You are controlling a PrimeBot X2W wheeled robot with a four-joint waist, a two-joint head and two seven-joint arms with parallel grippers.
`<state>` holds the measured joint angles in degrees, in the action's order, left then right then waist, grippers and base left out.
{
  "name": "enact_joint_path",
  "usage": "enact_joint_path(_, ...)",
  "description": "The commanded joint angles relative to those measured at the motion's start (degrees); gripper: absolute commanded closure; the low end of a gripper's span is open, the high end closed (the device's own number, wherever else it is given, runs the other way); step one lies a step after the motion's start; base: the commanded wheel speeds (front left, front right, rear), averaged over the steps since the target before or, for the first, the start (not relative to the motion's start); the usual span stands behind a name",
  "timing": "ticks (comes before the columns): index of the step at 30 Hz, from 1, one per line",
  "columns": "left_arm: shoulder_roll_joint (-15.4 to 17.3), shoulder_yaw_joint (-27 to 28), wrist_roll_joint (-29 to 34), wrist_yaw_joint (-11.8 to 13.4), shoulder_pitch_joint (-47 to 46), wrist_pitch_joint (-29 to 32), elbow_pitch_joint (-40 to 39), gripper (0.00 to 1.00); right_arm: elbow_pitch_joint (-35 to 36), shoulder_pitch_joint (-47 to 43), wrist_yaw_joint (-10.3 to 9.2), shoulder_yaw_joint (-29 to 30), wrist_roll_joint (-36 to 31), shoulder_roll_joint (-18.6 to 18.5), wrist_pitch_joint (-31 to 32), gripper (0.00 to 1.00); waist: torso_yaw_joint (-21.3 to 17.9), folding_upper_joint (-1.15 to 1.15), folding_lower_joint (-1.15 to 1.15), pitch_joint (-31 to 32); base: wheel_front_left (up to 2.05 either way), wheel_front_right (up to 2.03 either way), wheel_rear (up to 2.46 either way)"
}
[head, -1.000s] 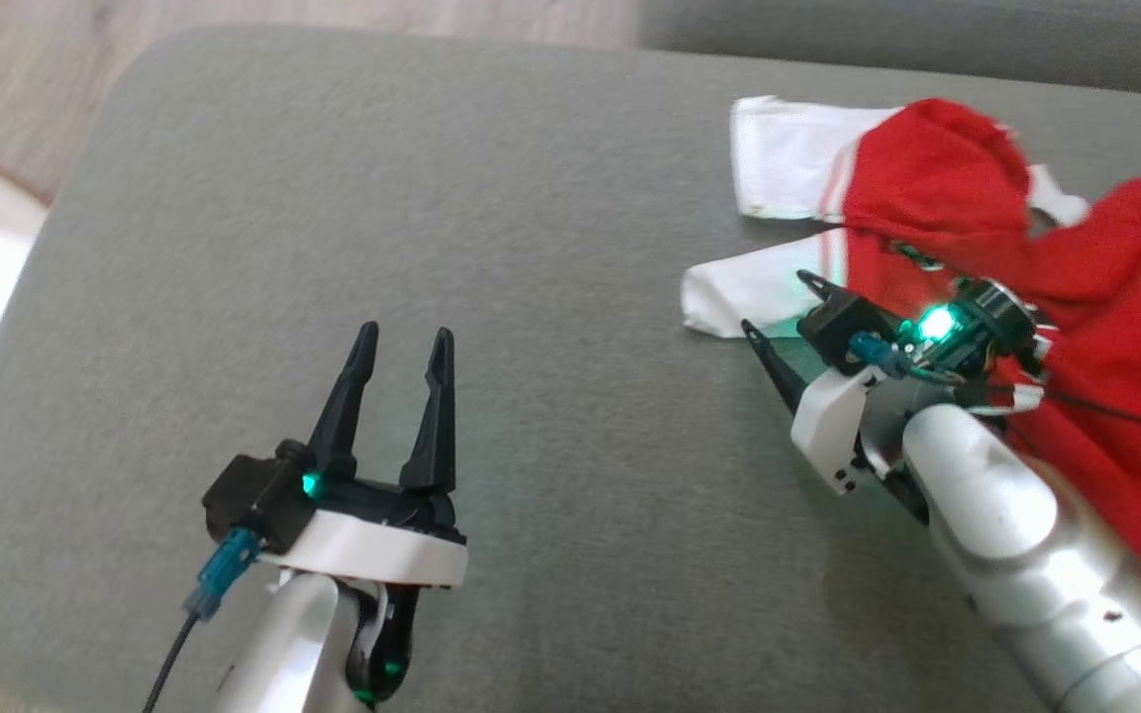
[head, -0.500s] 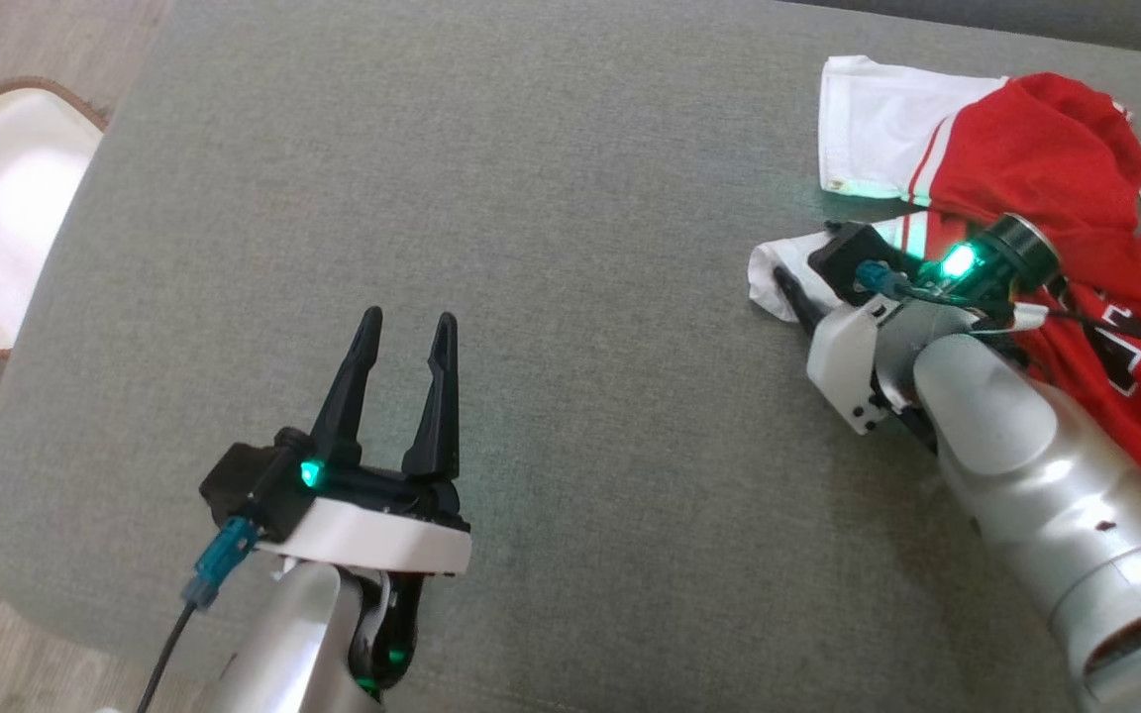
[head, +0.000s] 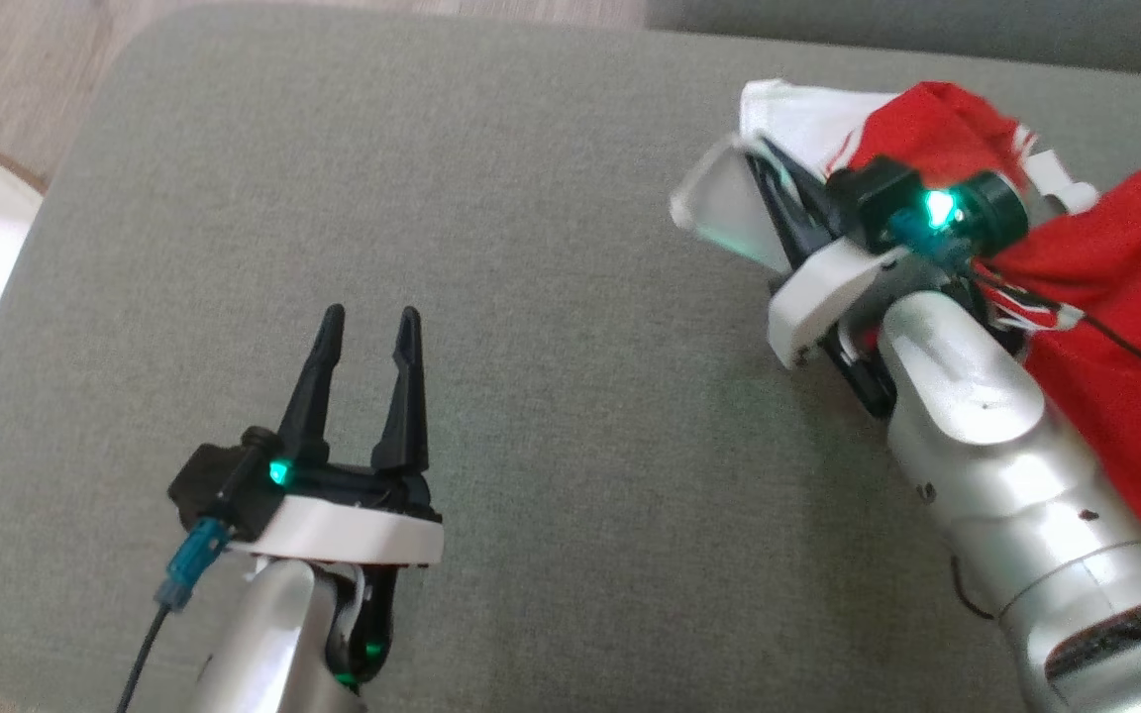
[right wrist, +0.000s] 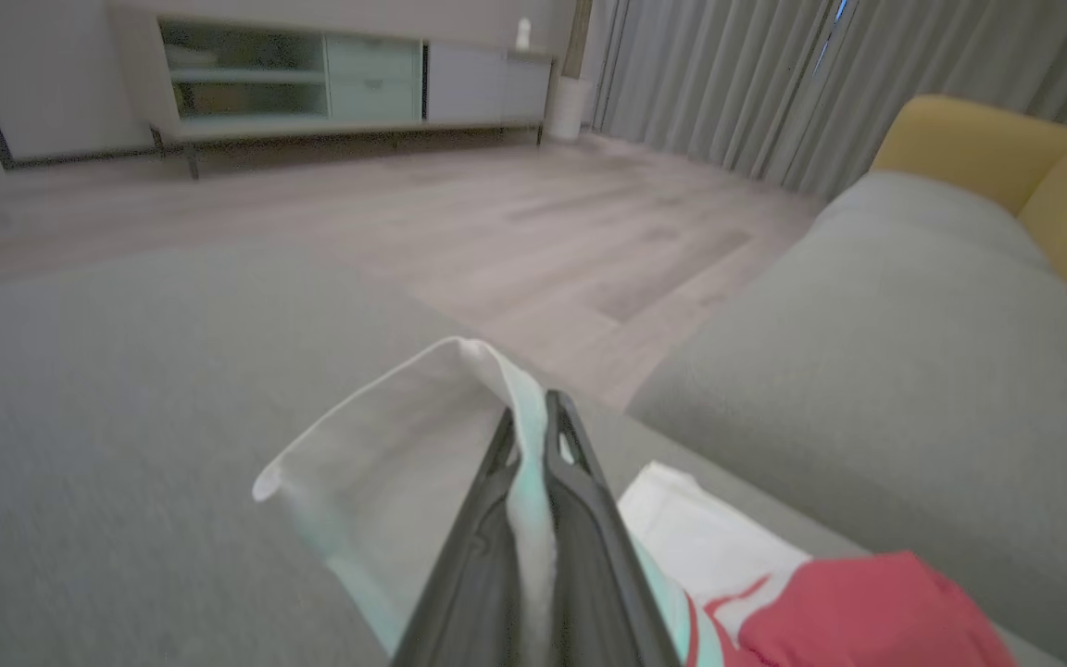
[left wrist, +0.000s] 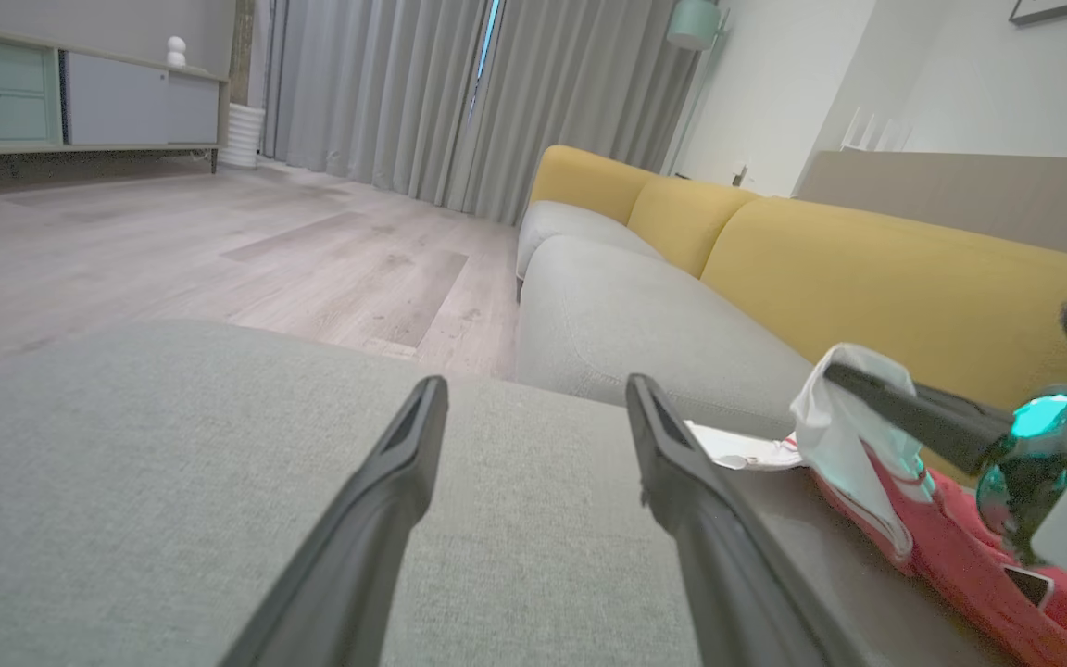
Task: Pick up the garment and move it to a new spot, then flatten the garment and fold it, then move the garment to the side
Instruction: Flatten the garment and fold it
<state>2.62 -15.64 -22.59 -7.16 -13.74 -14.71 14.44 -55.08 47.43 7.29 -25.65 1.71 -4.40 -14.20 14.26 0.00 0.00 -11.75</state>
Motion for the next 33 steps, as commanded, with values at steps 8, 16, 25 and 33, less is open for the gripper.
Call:
enact_joint_path(8,0.26,4.92,1.73,-0.32,1.43,-0.29,-2.14,0.00,17.43,-9.39,0.20,-4.46,9.06,1.51,-0.75,1.00,-2.46,0.00,0.00,4.58,0.00,0.00,0.00)
enact_joint_path(16,0.26,5.92,2.59,-0.32,2.99,-0.29,-2.32,0.00,13.20,-18.24,0.20,-14.75,9.28,1.51,5.86,1.00,-3.66,0.00,0.00,7.16,0.00,0.00,0.00)
enact_joint_path(25,0.74,6.06,2.87,-0.32,4.64,-0.29,-2.54,0.00,6.54,-20.32,0.20,-20.28,10.95,1.52,11.86,1.00,-5.52,0.00,0.00,9.54,0.00,0.00,0.00)
enact_joint_path(33,0.95,6.29,3.00,-0.33,5.27,-0.29,-2.95,0.00,10.26,-18.74,0.20,-23.92,17.51,0.82,8.86,0.00,-9.03,0.00,0.00,10.12,0.00,0.00,0.00)
